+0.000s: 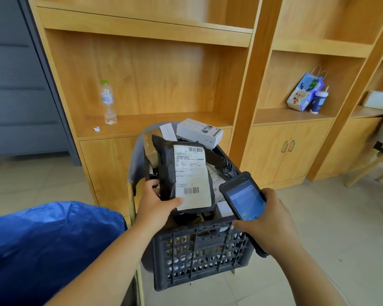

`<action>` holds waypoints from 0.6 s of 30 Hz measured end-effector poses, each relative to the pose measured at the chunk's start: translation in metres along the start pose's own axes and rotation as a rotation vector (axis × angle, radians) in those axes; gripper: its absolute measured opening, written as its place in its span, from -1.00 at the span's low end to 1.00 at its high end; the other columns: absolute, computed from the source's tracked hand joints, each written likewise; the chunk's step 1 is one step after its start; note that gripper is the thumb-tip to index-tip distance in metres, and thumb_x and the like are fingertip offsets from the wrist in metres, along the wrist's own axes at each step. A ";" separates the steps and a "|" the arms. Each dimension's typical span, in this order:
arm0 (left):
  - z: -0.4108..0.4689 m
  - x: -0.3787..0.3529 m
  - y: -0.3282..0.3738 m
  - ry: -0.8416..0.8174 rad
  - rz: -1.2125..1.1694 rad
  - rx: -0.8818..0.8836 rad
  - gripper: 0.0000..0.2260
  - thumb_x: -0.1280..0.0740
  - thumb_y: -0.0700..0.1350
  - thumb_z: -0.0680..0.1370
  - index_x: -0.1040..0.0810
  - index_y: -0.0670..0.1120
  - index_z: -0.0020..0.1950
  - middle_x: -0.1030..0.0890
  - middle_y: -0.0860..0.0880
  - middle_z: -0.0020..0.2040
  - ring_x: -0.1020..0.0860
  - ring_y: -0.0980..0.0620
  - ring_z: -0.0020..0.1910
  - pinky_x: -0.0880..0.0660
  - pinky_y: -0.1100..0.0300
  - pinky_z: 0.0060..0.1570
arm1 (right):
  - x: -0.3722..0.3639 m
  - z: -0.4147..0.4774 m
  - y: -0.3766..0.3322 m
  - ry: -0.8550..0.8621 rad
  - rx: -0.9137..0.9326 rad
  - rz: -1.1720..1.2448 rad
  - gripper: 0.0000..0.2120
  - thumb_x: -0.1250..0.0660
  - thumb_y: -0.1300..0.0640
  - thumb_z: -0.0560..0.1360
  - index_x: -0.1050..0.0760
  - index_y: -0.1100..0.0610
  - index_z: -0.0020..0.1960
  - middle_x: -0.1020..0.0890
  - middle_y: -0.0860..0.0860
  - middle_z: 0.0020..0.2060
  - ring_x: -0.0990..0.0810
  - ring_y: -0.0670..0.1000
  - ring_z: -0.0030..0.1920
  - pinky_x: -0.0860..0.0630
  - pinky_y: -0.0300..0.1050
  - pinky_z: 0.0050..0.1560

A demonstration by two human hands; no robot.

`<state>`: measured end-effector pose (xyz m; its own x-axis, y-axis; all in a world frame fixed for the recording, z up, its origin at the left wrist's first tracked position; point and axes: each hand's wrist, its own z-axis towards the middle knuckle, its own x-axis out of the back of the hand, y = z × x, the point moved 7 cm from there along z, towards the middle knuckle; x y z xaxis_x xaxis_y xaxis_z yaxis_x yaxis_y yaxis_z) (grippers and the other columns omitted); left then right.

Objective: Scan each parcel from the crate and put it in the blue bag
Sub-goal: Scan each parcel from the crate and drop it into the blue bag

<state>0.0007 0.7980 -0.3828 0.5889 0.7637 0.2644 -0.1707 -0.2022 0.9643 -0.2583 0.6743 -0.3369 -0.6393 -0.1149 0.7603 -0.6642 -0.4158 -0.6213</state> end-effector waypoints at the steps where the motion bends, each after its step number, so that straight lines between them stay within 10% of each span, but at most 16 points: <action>1: -0.005 0.009 0.002 0.010 -0.033 -0.022 -0.31 -0.58 -0.13 0.32 -0.30 0.02 0.34 -0.50 0.14 0.06 -0.53 0.18 -0.03 -0.45 0.33 -0.17 | 0.000 -0.001 -0.003 -0.007 0.024 -0.034 -0.16 -0.55 -0.14 0.12 -0.22 -0.02 0.28 -0.43 -0.09 -0.04 -0.46 0.01 -0.08 -0.38 -0.11 -0.30; 18: -0.088 0.187 -0.049 0.345 0.050 -0.084 -0.53 -0.59 -0.08 0.28 -0.44 0.26 0.01 -0.58 0.34 -0.05 -0.52 0.40 -0.03 -0.40 0.46 -0.20 | -0.068 -0.071 -0.143 -0.340 0.573 -0.492 -0.32 -0.47 -0.18 0.20 -0.20 -0.06 0.18 -0.44 -0.11 -0.05 -0.40 -0.03 -0.11 -0.37 -0.12 -0.20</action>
<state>0.0495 1.0053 -0.3813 0.2790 0.9191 0.2782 -0.2658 -0.2045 0.9421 -0.1473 0.8056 -0.3137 -0.1136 -0.0280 0.9931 -0.4782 -0.8747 -0.0794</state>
